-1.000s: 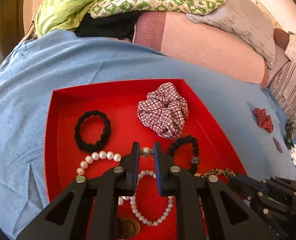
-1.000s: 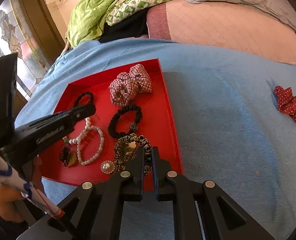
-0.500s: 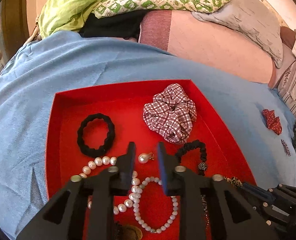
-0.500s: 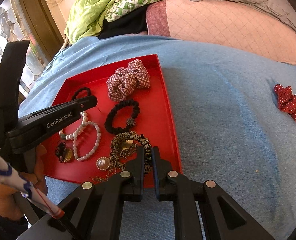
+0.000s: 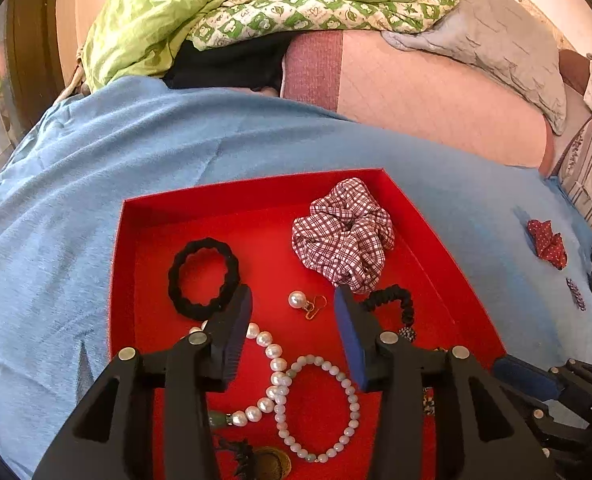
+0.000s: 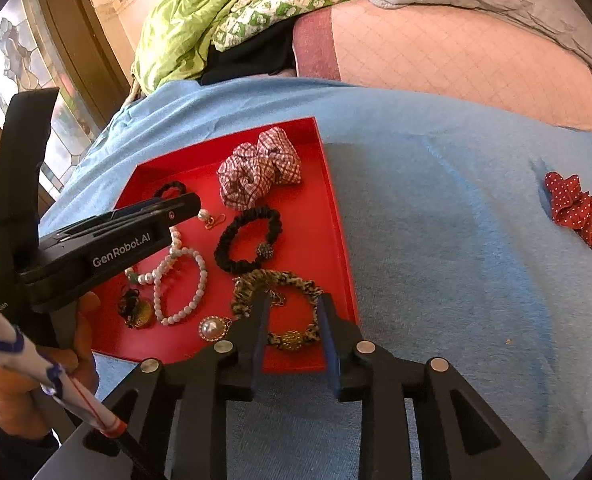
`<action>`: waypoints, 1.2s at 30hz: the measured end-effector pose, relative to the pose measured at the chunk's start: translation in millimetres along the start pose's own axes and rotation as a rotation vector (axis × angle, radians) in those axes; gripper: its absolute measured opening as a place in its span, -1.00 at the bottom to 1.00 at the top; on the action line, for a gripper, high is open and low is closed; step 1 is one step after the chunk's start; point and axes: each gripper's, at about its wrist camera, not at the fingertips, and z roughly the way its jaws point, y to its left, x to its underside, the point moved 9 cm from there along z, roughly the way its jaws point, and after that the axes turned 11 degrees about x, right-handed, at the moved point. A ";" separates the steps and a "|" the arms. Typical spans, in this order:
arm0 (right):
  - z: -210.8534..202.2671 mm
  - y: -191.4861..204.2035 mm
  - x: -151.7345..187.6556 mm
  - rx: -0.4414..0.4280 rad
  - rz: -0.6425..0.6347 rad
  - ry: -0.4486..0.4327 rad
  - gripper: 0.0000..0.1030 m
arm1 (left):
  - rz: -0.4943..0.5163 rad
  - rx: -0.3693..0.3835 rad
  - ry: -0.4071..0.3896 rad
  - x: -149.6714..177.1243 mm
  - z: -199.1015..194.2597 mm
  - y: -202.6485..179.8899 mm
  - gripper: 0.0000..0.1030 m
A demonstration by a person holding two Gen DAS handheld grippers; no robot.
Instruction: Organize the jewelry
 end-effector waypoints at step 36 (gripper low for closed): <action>-27.6 -5.8 -5.9 0.100 -0.048 -0.098 0.19 | 0.026 -0.124 -0.108 -10.7 -42.1 10.9 0.55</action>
